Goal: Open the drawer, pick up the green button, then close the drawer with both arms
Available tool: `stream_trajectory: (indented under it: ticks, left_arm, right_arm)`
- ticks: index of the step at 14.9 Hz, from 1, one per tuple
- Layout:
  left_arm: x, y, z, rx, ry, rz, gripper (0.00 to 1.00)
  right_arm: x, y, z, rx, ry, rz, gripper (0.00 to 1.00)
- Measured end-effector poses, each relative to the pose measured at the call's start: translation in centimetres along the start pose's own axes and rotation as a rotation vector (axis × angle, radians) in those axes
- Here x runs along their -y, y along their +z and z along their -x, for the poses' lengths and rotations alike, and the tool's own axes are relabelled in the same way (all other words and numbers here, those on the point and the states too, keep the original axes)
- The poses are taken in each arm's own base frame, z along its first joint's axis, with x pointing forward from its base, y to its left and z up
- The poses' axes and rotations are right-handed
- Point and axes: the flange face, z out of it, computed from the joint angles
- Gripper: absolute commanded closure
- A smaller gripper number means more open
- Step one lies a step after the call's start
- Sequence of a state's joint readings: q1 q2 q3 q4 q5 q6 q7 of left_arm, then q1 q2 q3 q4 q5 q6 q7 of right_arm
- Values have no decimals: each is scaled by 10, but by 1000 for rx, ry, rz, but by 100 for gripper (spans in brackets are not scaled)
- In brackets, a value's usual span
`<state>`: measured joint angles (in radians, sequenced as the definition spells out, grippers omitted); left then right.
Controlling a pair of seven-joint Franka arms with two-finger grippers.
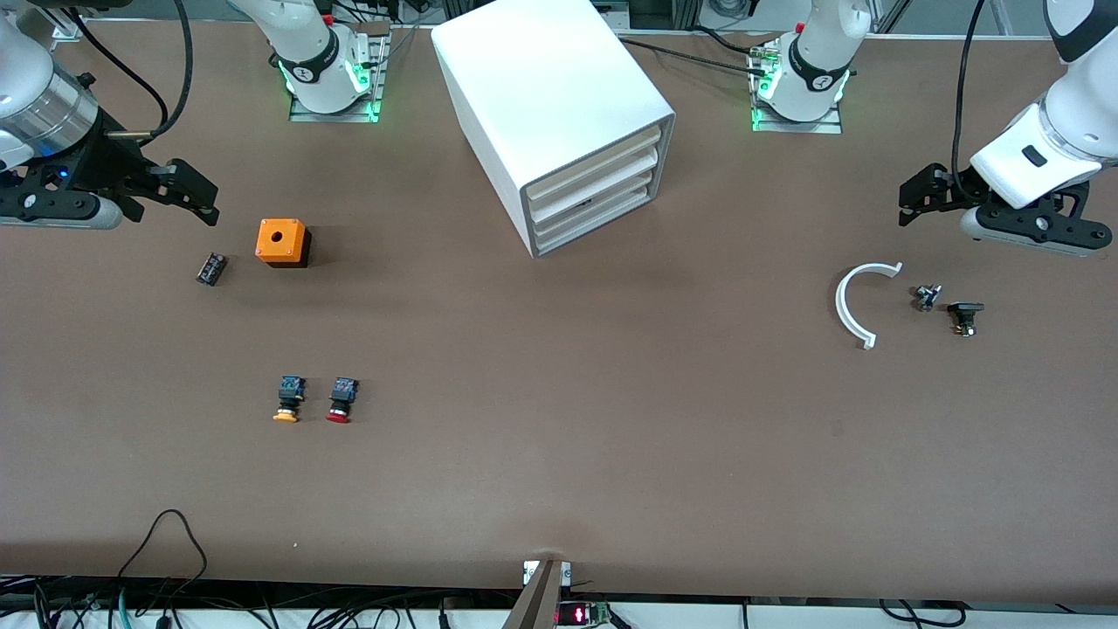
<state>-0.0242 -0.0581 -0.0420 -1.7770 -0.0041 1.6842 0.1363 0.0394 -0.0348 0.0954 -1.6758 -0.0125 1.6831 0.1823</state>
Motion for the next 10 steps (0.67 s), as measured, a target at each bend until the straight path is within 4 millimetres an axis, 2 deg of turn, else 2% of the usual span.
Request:
stream_trajectory:
  ticks: [7, 10]
  left_arm:
    - [-11, 8, 11, 102, 0, 82, 0]
    - [-29, 20, 15, 180, 17, 169, 0]
  right_arm:
    - [0, 2, -1, 4, 0, 0, 0]
    - [1, 25, -10, 46, -1, 4, 0]
